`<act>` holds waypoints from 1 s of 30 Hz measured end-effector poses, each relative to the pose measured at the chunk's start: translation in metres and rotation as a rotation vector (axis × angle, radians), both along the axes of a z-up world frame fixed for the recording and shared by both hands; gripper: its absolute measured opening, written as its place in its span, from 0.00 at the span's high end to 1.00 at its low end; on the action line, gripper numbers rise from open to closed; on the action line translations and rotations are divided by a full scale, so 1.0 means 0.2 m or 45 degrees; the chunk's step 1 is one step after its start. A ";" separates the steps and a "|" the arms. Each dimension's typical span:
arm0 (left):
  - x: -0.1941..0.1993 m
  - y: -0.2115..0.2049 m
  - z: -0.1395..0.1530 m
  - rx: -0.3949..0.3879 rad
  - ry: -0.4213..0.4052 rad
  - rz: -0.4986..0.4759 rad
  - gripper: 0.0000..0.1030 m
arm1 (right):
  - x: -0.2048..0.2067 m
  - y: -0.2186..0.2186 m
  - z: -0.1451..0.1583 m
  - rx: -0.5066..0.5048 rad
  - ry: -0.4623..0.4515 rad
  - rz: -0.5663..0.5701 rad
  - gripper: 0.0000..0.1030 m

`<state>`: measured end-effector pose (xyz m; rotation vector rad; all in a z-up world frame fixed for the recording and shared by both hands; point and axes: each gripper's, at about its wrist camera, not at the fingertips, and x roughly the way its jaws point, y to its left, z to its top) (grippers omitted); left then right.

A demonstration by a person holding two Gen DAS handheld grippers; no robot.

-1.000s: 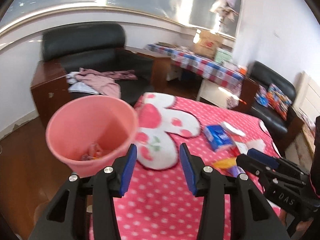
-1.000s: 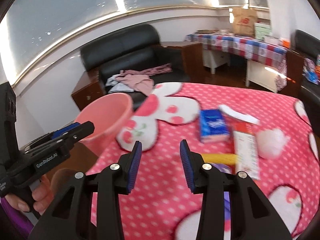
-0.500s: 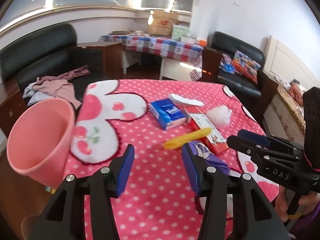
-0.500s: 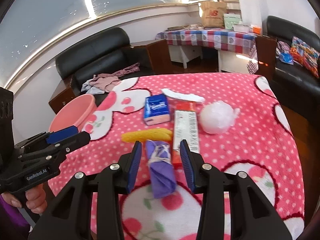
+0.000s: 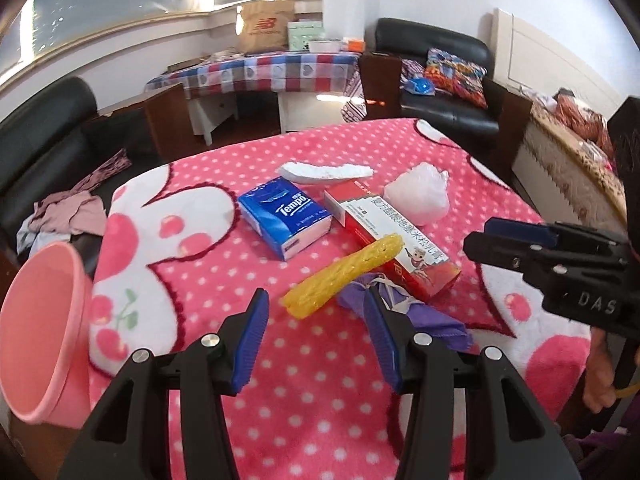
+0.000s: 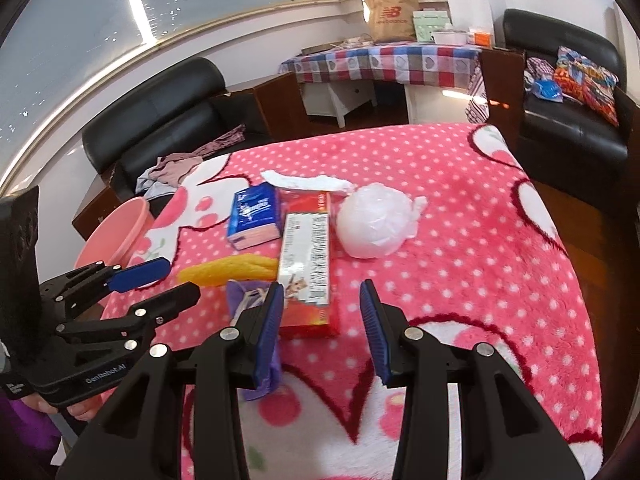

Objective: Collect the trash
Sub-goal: 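Grasp the yellow foam stick with the left gripper and lift it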

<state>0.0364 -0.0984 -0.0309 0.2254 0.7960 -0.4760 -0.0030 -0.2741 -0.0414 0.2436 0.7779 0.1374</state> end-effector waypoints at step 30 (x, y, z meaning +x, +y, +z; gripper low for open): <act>-0.02 0.25 0.06 -0.203 -0.036 0.231 0.92 | 0.23 -0.09 -0.02 0.025 0.002 -0.127 0.61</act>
